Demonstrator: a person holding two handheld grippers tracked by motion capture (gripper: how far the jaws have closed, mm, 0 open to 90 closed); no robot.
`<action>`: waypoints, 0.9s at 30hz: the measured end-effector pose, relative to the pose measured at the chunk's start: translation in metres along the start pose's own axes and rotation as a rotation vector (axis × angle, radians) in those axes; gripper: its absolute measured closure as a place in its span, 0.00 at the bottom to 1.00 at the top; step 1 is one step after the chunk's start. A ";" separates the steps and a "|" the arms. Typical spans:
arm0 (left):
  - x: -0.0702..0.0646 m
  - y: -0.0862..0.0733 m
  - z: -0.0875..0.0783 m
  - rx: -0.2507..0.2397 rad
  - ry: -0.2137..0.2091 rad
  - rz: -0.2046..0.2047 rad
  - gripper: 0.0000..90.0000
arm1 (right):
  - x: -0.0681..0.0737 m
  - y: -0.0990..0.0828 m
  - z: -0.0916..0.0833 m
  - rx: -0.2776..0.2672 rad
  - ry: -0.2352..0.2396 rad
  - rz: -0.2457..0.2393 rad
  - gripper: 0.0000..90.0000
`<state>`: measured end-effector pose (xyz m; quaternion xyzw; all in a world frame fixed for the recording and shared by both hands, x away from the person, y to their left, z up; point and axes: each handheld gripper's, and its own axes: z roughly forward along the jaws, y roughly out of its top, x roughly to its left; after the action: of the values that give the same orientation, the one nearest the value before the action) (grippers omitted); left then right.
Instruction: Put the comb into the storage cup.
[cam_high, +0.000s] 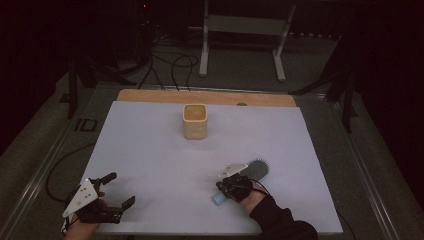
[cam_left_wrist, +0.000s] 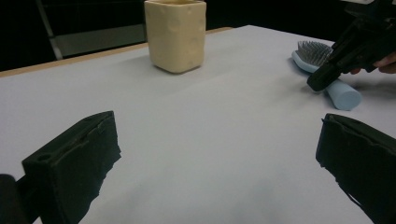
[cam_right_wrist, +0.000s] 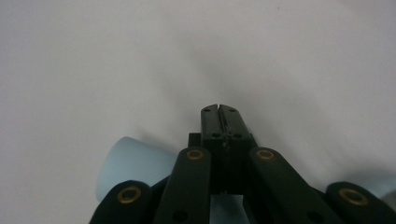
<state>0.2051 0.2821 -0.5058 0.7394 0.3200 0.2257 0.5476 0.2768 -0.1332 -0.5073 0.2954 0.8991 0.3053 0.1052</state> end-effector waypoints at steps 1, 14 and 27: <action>0.000 0.000 0.000 0.000 -0.002 -0.001 0.00 | 0.000 -0.001 -0.001 0.003 -0.002 -0.005 1.00; 0.000 0.000 0.000 -0.002 -0.002 0.003 0.00 | 0.002 -0.021 -0.015 0.041 -0.002 -0.026 1.00; -0.001 0.000 0.000 -0.002 -0.001 0.003 0.00 | -0.007 -0.045 -0.036 0.071 -0.017 0.005 1.00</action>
<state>0.2046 0.2817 -0.5053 0.7394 0.3183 0.2267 0.5482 0.2478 -0.1835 -0.5057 0.3038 0.9077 0.2710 0.1014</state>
